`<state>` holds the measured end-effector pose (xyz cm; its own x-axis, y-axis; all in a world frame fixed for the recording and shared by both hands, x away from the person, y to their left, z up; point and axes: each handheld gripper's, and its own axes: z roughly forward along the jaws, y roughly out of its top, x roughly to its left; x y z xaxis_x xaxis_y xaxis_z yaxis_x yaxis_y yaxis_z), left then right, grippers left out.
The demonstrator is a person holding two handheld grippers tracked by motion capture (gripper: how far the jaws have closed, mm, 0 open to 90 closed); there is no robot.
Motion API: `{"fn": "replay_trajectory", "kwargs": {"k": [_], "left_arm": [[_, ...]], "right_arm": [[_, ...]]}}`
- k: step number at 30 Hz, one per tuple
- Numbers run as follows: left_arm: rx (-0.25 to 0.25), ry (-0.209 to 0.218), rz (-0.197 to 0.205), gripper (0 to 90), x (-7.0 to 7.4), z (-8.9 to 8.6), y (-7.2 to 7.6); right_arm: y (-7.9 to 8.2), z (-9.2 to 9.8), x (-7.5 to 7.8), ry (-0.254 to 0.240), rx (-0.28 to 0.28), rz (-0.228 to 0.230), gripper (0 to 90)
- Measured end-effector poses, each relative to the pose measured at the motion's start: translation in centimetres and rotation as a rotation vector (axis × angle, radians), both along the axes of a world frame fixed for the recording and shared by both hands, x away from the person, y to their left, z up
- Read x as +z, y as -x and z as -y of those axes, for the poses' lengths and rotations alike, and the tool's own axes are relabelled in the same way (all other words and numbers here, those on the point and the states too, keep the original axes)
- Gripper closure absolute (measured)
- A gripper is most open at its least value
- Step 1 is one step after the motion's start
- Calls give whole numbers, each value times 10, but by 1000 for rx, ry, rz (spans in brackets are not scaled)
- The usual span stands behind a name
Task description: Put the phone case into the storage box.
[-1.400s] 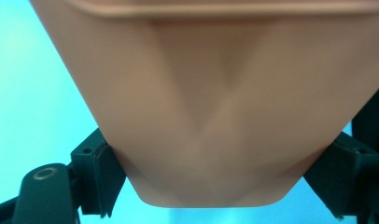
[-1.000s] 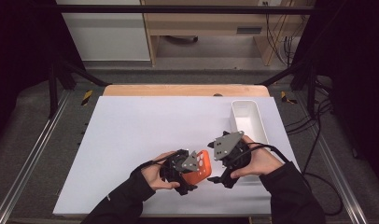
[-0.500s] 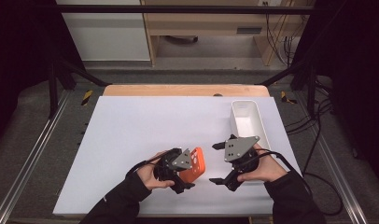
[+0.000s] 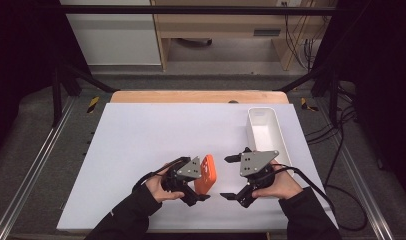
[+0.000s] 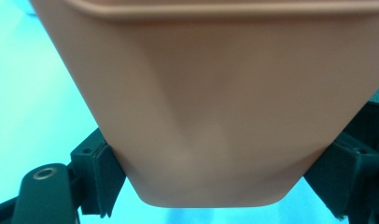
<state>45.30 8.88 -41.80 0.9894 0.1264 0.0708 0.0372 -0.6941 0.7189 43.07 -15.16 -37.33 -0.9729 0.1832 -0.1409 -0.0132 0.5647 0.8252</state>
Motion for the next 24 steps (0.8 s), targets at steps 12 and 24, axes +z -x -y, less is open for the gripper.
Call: {"fn": "replay_trajectory", "kwargs": {"k": [12,24], "left_arm": [[-32,9,-13,158,1,4,3],[-65,43,-10,158,3,7,4]], "right_arm": [[1,-1,0,-22,7,-8,30],[1,-2,0,-31,13,-20,28]]}}
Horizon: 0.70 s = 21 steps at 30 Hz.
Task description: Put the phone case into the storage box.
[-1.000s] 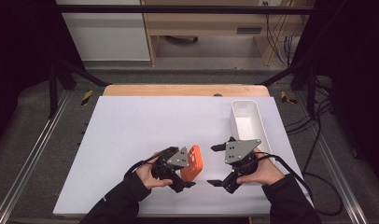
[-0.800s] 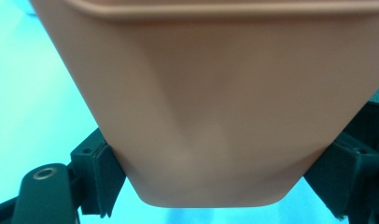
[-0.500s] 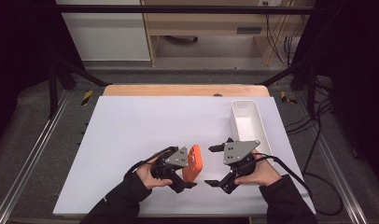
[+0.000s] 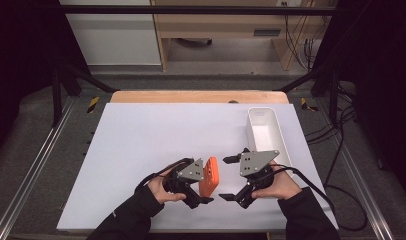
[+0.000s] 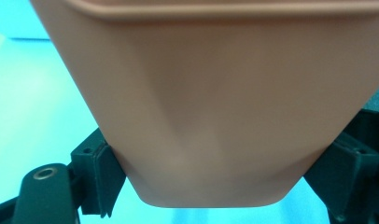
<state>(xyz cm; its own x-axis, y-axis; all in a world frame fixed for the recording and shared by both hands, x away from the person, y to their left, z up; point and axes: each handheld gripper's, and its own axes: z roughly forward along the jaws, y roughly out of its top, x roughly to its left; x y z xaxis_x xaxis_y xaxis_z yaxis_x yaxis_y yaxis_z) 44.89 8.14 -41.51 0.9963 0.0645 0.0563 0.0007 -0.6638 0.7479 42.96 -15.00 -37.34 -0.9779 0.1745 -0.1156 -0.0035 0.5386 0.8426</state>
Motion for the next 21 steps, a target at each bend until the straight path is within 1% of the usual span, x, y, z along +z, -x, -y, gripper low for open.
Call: {"fn": "replay_trajectory", "kwargs": {"k": [4,8,10,13,16,18,21], "left_arm": [[-8,16,-1,158,2,2,1],[-14,24,13,158,4,5,0],[-17,34,12,158,5,6,1],[-24,28,18,158,5,7,1],[-29,29,16,158,6,7,0],[-31,42,12,158,6,9,0],[-45,34,16,158,5,13,1]], "right_arm": [[0,-1,-1,-5,8,-7,26],[0,-1,-1,-13,11,-14,26],[0,-1,-1,-14,14,-15,27],[1,-1,0,-25,18,-15,29],[2,0,1,-48,27,-18,29],[2,0,2,-51,26,-18,28],[2,-1,1,-51,28,-15,28]]}}
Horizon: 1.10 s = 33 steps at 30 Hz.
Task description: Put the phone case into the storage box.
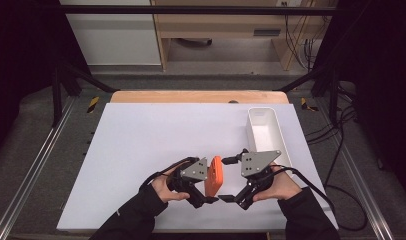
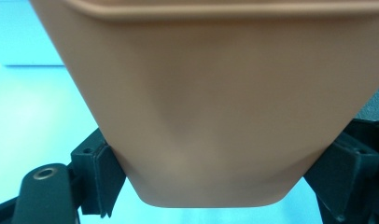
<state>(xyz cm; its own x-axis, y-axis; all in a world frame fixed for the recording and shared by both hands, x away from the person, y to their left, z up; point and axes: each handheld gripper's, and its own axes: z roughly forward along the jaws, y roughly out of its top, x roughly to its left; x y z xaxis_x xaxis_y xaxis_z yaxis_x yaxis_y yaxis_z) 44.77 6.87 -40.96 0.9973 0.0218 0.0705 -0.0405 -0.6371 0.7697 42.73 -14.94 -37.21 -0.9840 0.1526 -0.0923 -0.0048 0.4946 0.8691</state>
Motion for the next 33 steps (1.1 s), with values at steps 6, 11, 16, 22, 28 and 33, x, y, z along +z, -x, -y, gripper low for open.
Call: {"fn": "replay_trajectory", "kwargs": {"k": [6,11,16,22,28,33], "left_arm": [[-17,-1,1,158,-1,6,2],[-25,4,2,158,-2,9,3],[-32,1,1,158,-3,9,5],[-41,-1,2,158,-5,10,5],[-45,-3,-1,157,-6,10,5],[-49,-3,-4,158,-7,10,5]], "right_arm": [[0,-1,-1,-4,11,1,32],[0,-1,-1,-11,18,0,43],[0,-1,-1,-20,26,-2,66],[-1,-1,-1,-30,37,-9,97],[-1,-1,-1,-36,46,-12,122],[-1,-1,-1,-44,58,-16,138]]}}
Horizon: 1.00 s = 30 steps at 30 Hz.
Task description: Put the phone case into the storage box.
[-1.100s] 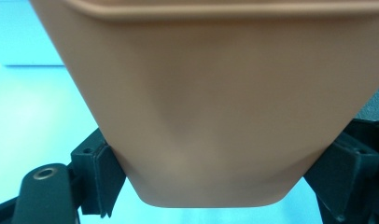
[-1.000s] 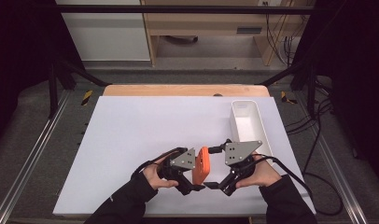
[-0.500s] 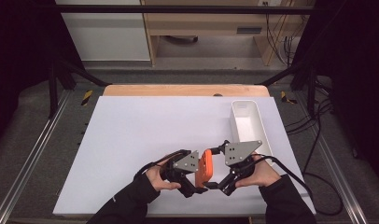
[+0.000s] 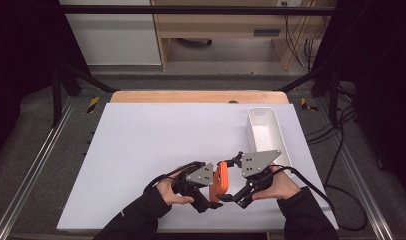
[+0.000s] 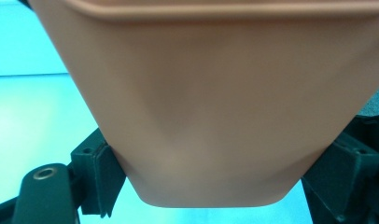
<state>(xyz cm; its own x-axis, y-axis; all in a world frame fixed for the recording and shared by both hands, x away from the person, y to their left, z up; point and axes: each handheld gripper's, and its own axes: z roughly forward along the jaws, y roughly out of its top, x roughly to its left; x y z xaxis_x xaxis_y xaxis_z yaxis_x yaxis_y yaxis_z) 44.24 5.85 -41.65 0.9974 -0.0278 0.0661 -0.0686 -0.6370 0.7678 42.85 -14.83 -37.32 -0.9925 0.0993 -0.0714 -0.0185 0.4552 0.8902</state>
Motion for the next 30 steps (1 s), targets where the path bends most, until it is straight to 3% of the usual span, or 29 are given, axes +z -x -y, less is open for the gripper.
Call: {"fn": "replay_trajectory", "kwargs": {"k": [30], "left_arm": [[18,-1,-8,155,-4,1,1]], "right_arm": [[-2,-1,-1,17,11,-13,161]]}}
